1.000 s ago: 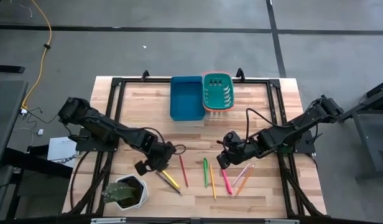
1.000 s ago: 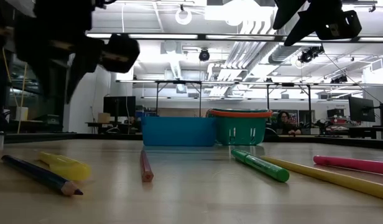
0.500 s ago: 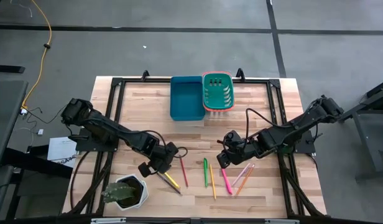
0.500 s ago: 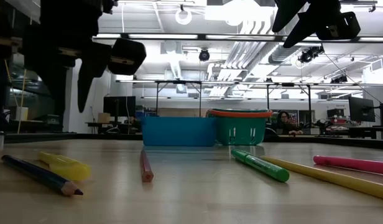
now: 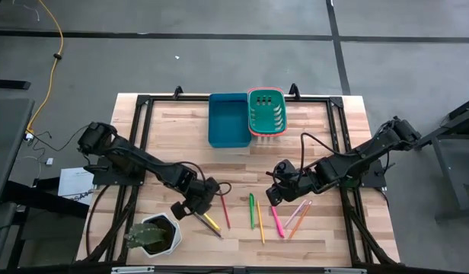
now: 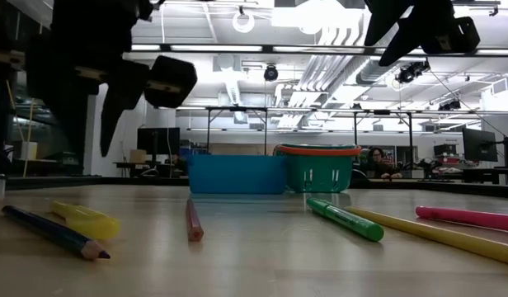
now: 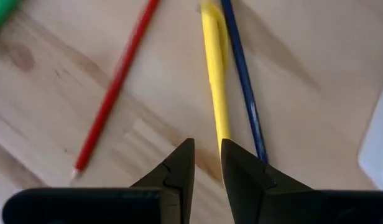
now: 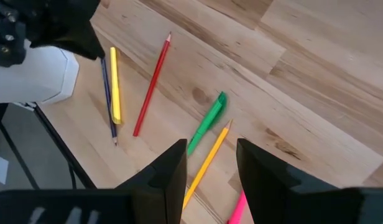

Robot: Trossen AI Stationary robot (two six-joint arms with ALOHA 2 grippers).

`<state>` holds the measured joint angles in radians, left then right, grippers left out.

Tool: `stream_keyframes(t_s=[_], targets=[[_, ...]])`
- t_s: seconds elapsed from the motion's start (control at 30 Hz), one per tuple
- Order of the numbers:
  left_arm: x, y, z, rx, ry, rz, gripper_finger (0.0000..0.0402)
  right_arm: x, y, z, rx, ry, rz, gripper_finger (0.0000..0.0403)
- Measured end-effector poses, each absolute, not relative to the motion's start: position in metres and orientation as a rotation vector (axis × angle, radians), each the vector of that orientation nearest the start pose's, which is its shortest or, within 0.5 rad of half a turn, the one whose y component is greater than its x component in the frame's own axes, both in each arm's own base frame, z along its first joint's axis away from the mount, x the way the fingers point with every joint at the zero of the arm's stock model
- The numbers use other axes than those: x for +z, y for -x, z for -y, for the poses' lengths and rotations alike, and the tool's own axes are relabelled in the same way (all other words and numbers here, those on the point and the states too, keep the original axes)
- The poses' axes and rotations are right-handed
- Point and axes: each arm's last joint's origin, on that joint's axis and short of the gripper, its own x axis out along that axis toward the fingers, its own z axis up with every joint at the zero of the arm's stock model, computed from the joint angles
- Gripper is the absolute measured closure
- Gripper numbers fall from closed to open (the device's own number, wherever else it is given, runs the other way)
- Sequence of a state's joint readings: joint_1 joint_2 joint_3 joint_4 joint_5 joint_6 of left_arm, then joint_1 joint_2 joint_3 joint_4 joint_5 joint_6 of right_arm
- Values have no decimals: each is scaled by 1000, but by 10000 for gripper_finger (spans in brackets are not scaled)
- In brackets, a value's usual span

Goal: Sort pens & pencils
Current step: Put the yellow pen into the blue bin

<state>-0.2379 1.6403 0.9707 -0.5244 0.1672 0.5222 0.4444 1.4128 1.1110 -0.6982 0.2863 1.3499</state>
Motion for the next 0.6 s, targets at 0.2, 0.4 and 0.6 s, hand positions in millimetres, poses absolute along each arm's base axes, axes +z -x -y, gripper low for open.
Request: stream_keyframes(t_s=[0.2, 0.4, 0.6], targets=[[167, -295, 82, -694, -479, -1078, 334, 268, -257, -113, -491, -879, -855, 272], [163, -294, 93, -710, -484, -1081, 334, 267, -257, -113, -495, -875, -860, 272], [158, -297, 93, -667, -448, -1093, 334, 267, -256, -113, -498, -872, -864, 272]])
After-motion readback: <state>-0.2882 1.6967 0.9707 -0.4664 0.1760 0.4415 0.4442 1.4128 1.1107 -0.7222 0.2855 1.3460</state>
